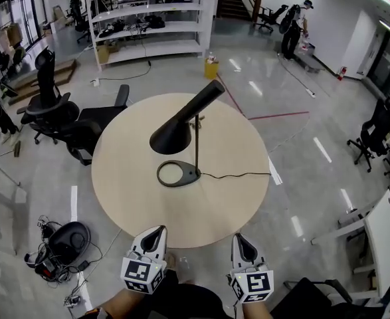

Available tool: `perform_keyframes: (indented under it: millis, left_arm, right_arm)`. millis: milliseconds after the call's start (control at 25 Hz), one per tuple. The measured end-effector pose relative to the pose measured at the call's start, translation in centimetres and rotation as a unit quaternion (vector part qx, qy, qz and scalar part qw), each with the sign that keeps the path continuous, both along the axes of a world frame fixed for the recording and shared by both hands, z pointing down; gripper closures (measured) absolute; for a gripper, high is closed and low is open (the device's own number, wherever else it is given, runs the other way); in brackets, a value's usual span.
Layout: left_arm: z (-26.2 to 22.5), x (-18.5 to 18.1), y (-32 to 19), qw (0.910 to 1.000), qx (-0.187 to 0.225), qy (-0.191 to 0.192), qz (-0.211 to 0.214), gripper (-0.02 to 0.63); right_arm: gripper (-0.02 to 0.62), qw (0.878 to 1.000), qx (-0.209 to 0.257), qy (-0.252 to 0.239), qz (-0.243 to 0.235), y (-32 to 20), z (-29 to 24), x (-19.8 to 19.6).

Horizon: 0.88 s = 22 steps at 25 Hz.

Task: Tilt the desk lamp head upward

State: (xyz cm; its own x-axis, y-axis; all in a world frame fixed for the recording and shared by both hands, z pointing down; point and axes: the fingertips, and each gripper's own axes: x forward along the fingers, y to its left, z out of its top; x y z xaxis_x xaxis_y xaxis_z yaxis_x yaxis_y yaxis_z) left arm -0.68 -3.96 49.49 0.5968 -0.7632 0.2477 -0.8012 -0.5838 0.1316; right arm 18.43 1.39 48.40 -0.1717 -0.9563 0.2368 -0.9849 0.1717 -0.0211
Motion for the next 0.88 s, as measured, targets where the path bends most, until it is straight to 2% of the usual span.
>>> perform_keyframes:
  millis: [160,480,720,880]
  left_arm:
    - [-1.9,-1.1,-5.7,0.9997,0.018,0.016,0.003,0.560]
    - [-4.9,-6.4,-16.4,0.9980,0.025,0.053,-0.023,0.560]
    - [-5.4,-7.8,-20.8,0.9964,0.011,0.084,0.004,0.558]
    - [-5.8,-8.4,-22.2,0.9952,0.009,0.098,0.002,0.558]
  right_arm:
    - [0.580,1.000,0.014,0.012,-0.006,-5.2,-2.9,-0.7]
    - [0.580,0.995,0.073,0.053,-0.047,-16.6,-12.3,-5.1]
    - [0.580,0.989,0.116,0.066,-0.067,-22.5,-18.7,-6.7]
    - [0.580,0.984,0.137,0.083,-0.081,-24.9,-21.7,-7.6]
